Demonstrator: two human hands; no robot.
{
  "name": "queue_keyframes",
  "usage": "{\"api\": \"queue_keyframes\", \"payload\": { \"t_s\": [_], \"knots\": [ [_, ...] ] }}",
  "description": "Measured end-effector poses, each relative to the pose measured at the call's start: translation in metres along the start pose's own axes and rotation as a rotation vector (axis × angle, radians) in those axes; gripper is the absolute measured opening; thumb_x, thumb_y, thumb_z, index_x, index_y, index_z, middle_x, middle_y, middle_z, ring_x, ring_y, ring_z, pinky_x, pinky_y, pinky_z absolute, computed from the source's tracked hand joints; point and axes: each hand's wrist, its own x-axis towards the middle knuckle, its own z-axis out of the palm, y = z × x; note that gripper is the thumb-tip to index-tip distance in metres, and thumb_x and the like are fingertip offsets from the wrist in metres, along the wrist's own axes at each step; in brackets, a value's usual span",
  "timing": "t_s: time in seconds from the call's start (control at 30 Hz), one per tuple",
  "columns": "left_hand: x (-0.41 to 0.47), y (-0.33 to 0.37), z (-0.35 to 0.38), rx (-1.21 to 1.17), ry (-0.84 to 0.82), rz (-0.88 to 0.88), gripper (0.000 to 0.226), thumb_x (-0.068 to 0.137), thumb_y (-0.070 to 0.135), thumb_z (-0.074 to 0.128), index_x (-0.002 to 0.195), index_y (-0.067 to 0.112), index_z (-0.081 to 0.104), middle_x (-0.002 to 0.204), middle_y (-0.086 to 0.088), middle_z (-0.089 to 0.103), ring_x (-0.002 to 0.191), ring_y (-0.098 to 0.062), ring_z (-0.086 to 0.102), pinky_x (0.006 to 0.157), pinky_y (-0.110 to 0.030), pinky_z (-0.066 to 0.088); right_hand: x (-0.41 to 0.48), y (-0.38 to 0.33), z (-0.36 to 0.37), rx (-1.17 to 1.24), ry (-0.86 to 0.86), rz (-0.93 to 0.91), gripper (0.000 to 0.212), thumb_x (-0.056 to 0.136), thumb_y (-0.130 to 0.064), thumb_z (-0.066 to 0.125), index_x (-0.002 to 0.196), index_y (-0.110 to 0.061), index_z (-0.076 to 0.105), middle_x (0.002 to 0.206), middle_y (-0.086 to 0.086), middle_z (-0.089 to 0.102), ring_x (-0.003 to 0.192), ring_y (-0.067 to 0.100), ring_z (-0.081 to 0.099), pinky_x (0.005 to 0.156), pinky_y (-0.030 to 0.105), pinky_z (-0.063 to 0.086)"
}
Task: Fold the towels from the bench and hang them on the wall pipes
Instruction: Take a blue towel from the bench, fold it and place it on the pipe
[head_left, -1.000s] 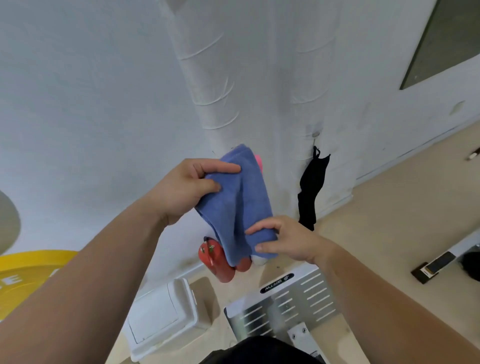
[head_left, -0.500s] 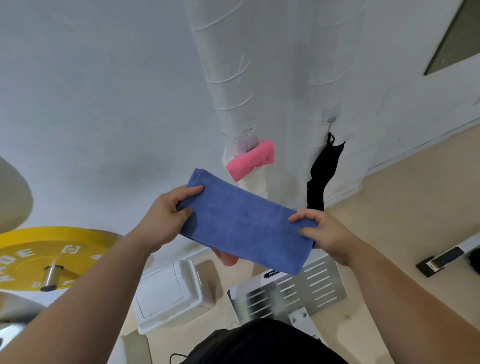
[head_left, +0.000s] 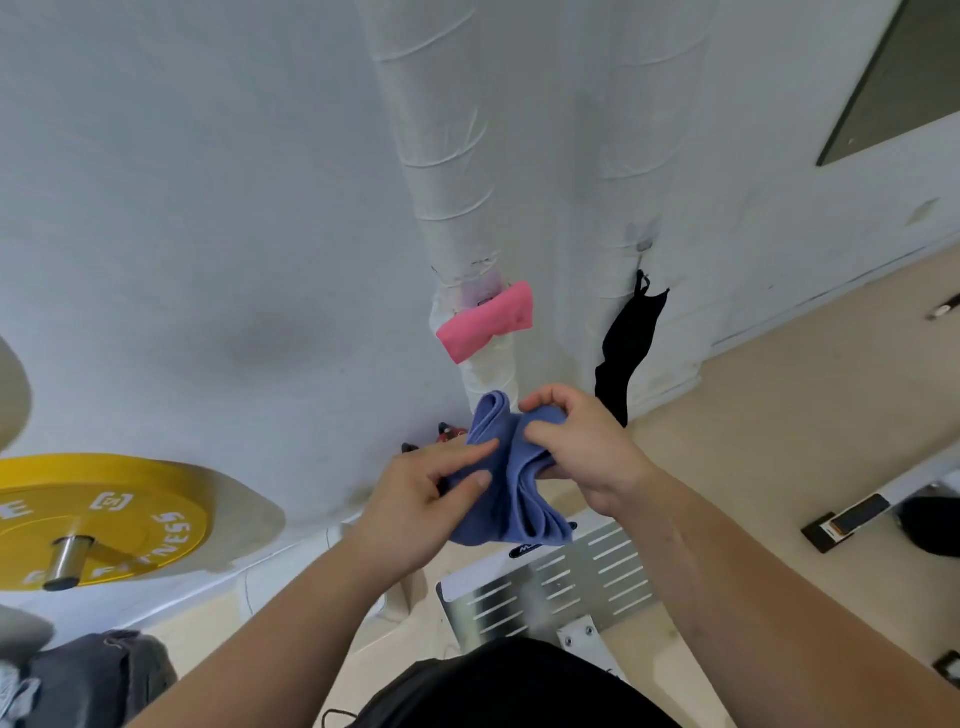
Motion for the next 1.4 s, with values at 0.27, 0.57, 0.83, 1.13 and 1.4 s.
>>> {"api": "queue_keyframes", "payload": {
  "t_s": [0.27,0.57,0.83,1.13,1.4],
  "knots": [
    [0.005,0.023,0.024,0.079,0.156,0.009,0.051,0.067,0.040,0.076,0.114,0.056,0.068,0.098,0.024,0.072,0.095,-0.003,0.069,0.088,-0.033,0.057,-0.011,-0.015,0.016,0.329,0.064,-0.006,0.019,0.093,0.008,0.051,0.103,-0.006,0.059,0.090,0.012,0.066,0.064,0.017,0.072,0.056,0.030,0.059],
    [0.015,0.025,-0.002,-0.122,0.093,-0.133,0.054,0.076,0.002,0.051,0.101,0.039,0.080,0.093,-0.011,0.078,0.083,-0.047,0.071,0.065,-0.063,0.058,-0.011,0.001,-0.006,-0.287,0.028,-0.342,0.070,0.063,-0.060,0.080,0.127,-0.046,0.053,0.133,-0.015,0.040,0.122,-0.006,0.047,0.098,0.007,0.039],
    [0.029,0.021,-0.036,-0.369,-0.273,-0.291,0.039,0.070,-0.004,0.057,0.101,0.009,0.078,0.101,-0.018,0.075,0.092,-0.029,0.070,0.085,-0.040,0.056,-0.016,0.010,-0.015,-0.041,-0.310,-0.285,0.047,0.096,-0.010,0.066,0.138,-0.027,0.053,0.126,0.000,0.070,0.116,0.012,0.066,0.093,0.025,0.053],
    [0.010,-0.015,-0.019,-0.637,-0.040,-0.525,0.095,0.061,0.021,0.088,0.145,0.039,0.048,0.123,-0.037,0.058,0.107,-0.044,0.068,0.089,-0.056,0.053,-0.004,0.016,-0.014,0.248,0.046,-0.156,0.045,0.102,-0.021,0.058,0.136,-0.049,0.047,0.096,-0.014,0.077,0.095,0.020,0.075,0.085,0.040,0.061],
    [0.013,-0.015,0.007,-0.635,0.354,-0.571,0.091,0.090,0.007,0.069,0.154,0.049,0.021,0.097,-0.033,0.060,0.093,-0.036,0.066,0.086,-0.058,0.053,-0.003,0.017,-0.015,0.155,-0.157,-0.138,0.055,0.104,-0.009,0.051,0.137,-0.053,0.044,0.122,-0.007,0.073,0.112,0.015,0.070,0.093,0.036,0.057]
  ]
}}
